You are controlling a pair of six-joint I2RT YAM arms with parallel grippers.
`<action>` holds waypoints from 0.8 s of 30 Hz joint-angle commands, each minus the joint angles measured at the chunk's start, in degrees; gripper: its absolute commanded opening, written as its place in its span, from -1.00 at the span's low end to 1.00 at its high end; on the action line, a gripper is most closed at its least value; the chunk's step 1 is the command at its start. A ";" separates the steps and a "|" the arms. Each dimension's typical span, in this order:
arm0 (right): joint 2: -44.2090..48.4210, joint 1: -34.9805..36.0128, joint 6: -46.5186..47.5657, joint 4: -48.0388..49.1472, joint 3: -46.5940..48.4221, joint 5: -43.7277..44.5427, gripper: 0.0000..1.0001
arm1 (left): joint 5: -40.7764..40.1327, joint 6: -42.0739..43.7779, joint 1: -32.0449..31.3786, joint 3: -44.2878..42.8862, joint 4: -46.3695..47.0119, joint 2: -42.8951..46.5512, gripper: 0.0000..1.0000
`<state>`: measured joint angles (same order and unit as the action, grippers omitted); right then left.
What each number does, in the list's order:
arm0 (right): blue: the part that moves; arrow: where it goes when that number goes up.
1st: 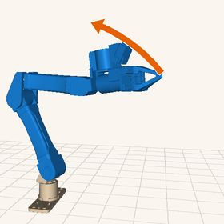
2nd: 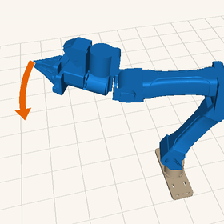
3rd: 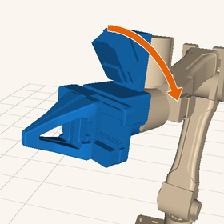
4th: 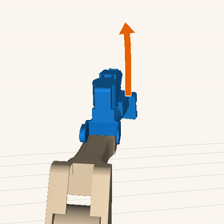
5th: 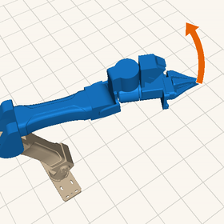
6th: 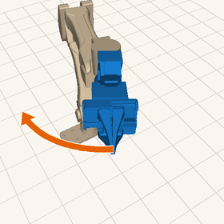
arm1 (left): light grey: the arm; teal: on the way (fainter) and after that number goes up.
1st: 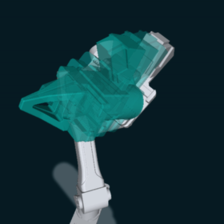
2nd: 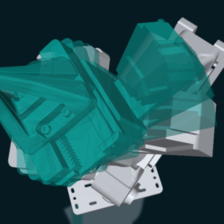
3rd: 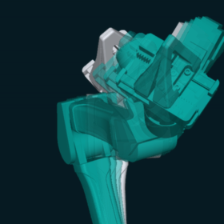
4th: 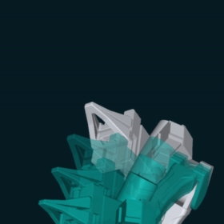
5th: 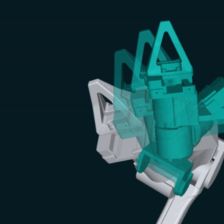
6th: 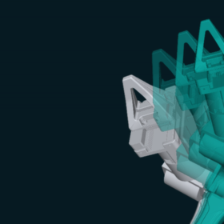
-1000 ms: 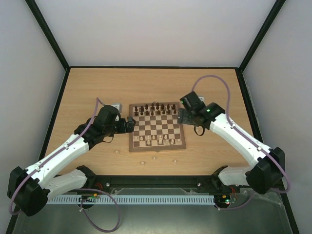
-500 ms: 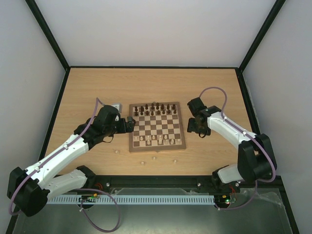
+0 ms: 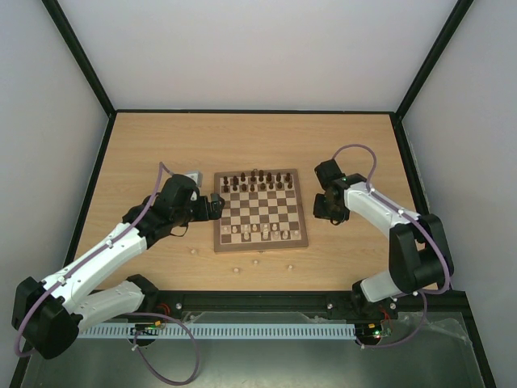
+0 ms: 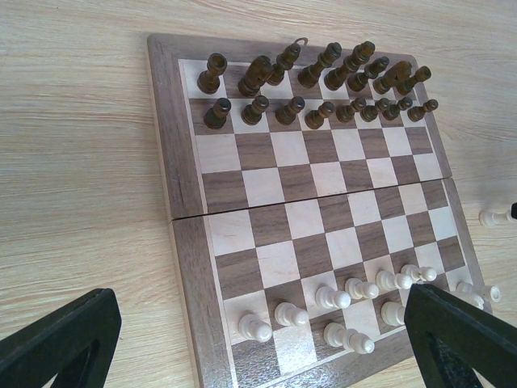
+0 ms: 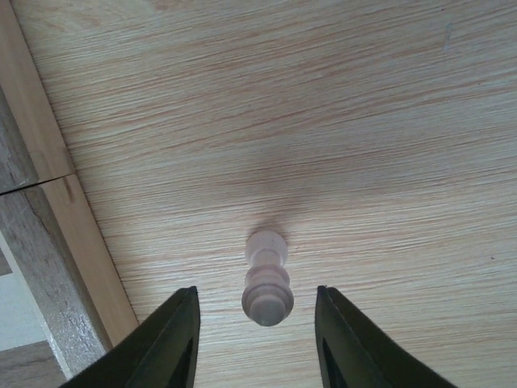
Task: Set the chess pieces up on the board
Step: Pick up the chess piece at the center of the board.
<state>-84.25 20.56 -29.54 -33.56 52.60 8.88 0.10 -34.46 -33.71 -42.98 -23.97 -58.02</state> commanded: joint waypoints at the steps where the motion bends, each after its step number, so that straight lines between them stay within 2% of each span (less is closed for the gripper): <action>1: -1.64 -0.99 1.31 -0.89 0.01 -1.30 -0.27 | 0.43 0.73 0.44 0.71 -0.53 0.59 0.99; 5: -2.13 -1.02 1.50 -0.59 -0.17 -1.50 -0.33 | 0.34 0.66 0.43 0.66 -0.59 0.47 0.99; 10: -2.46 -1.02 1.50 -0.92 0.02 -1.20 -0.67 | 0.25 0.48 0.41 0.58 -0.56 0.38 0.99; 15: -0.57 -1.00 1.72 -2.63 1.26 -0.40 -0.80 | 0.21 0.45 0.49 0.55 -0.65 0.43 0.98; 20: 4.48 1.43 1.58 -6.69 6.15 -0.45 -0.84 | -0.46 -0.16 0.49 0.14 -1.36 0.70 0.99; 24: 6.37 8.24 0.16 -10.45 12.28 -1.92 -0.84 | -1.87 -1.20 0.55 -0.25 -2.18 2.12 0.98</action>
<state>-80.97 22.92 -28.45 -37.45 58.43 8.21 -0.23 -34.74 -33.69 -42.98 -24.71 -57.93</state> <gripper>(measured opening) 0.133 0.993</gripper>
